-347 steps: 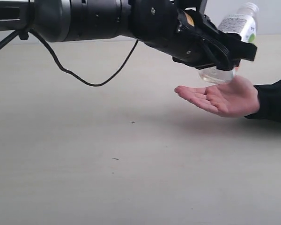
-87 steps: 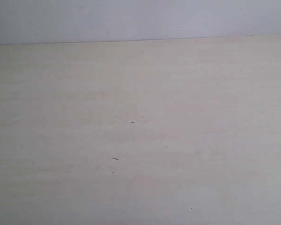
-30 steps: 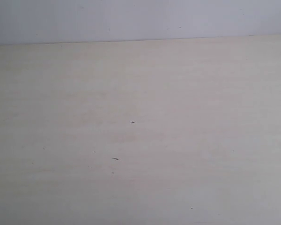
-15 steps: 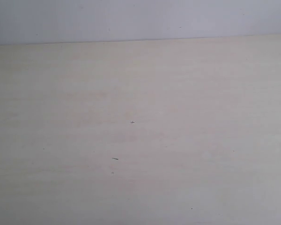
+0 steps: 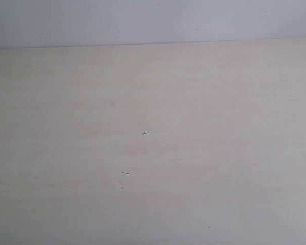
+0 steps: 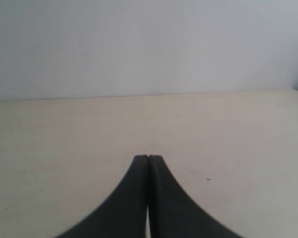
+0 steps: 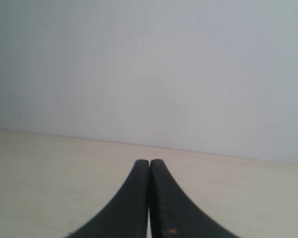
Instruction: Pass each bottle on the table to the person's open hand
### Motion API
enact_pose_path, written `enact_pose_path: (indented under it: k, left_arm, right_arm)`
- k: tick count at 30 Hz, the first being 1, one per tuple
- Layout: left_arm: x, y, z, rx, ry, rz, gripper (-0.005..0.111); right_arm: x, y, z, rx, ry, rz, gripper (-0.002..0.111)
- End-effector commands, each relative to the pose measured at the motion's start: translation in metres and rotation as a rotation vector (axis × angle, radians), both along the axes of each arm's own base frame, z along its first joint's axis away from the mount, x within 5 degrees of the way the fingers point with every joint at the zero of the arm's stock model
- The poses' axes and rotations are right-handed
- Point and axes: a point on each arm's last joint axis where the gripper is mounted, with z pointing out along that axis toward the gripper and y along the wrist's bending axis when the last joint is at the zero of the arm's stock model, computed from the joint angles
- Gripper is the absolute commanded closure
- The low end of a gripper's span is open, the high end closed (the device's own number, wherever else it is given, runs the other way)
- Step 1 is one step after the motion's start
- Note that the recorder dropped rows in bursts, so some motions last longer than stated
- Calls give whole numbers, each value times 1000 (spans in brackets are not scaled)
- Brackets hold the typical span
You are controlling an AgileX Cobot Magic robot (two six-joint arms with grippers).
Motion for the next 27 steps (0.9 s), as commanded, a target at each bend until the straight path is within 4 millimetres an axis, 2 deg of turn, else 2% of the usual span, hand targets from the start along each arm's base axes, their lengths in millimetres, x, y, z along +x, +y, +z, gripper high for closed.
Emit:
enact_pose_path:
  k: [1, 5, 8, 11, 14, 15, 17, 27]
  left_arm:
    - [0, 0, 1, -23, -18, 3, 107]
    - [0, 1, 1, 18, -31, 9, 107]
    - [1, 6, 1, 36, -34, 91, 107]
    - [2, 20, 0, -6, -12, 346, 107]
    - [1, 26, 0, 1, -10, 470, 107]
    - [1, 28, -1, -50, 6, 498, 107]
    - [0, 28, -3, -101, 27, 508, 107]
    - [-1, 28, -8, -94, 86, 516, 107]
  right_arm:
    - [0, 0, -1, 2, -4, 1, 108]
    - [0, 0, -1, 2, -4, 1, 108]
    - [0, 0, -1, 2, -4, 1, 108]
    - [0, 0, -1, 2, -4, 1, 108]
    - [0, 0, -1, 2, -4, 1, 108]
    - [0, 0, -1, 2, -4, 1, 108]
    - [0, 0, -1, 2, -4, 1, 108]
    - [0, 0, -1, 2, -4, 1, 108]
